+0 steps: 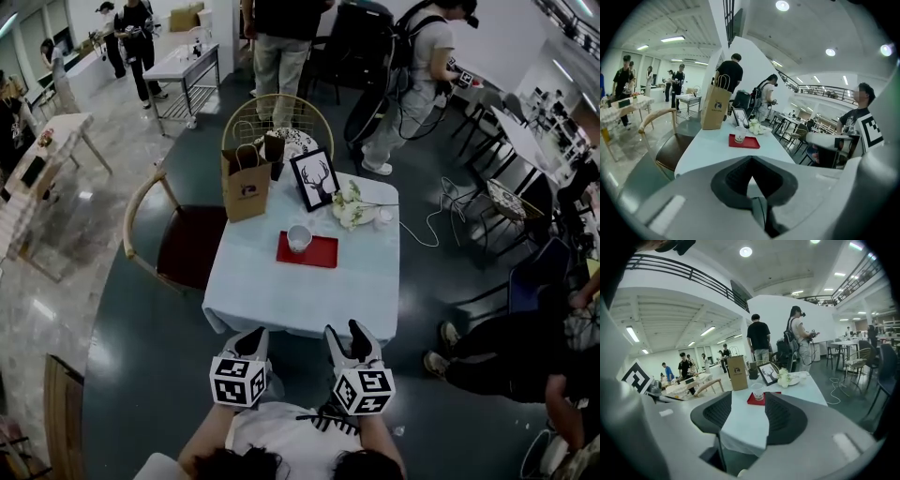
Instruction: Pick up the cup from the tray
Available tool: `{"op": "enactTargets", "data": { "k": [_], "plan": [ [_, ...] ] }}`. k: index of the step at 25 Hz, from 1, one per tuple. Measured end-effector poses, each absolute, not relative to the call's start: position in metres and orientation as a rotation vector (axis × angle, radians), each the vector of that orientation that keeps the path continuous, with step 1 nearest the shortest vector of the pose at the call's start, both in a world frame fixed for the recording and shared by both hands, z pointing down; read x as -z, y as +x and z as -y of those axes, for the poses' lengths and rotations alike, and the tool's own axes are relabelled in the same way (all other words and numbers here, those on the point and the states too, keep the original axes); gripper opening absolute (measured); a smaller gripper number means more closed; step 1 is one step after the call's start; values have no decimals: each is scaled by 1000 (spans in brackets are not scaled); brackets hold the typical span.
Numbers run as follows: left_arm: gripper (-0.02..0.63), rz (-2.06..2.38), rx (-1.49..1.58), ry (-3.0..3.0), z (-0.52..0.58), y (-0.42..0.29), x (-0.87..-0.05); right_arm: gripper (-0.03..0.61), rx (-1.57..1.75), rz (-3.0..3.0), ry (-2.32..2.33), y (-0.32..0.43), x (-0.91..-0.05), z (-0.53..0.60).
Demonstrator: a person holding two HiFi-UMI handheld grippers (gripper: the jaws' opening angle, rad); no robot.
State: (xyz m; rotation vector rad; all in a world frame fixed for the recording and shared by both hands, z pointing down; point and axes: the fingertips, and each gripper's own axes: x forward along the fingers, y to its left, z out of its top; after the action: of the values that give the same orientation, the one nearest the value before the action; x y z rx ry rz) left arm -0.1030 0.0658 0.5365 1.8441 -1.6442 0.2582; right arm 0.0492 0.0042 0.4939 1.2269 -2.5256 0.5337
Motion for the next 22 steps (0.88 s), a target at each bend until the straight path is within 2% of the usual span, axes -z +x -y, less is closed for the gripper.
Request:
{"op": "enactTargets", "data": {
  "k": [8,22],
  "plan": [
    [0,1595,-297,1893,-20,-146,-538,297,-495,2520,1313,13,-491,42],
    [0,1587,-374,1862,23,-177,-547,379,-422,2529,1183,-51,-511,117]
  ]
}}
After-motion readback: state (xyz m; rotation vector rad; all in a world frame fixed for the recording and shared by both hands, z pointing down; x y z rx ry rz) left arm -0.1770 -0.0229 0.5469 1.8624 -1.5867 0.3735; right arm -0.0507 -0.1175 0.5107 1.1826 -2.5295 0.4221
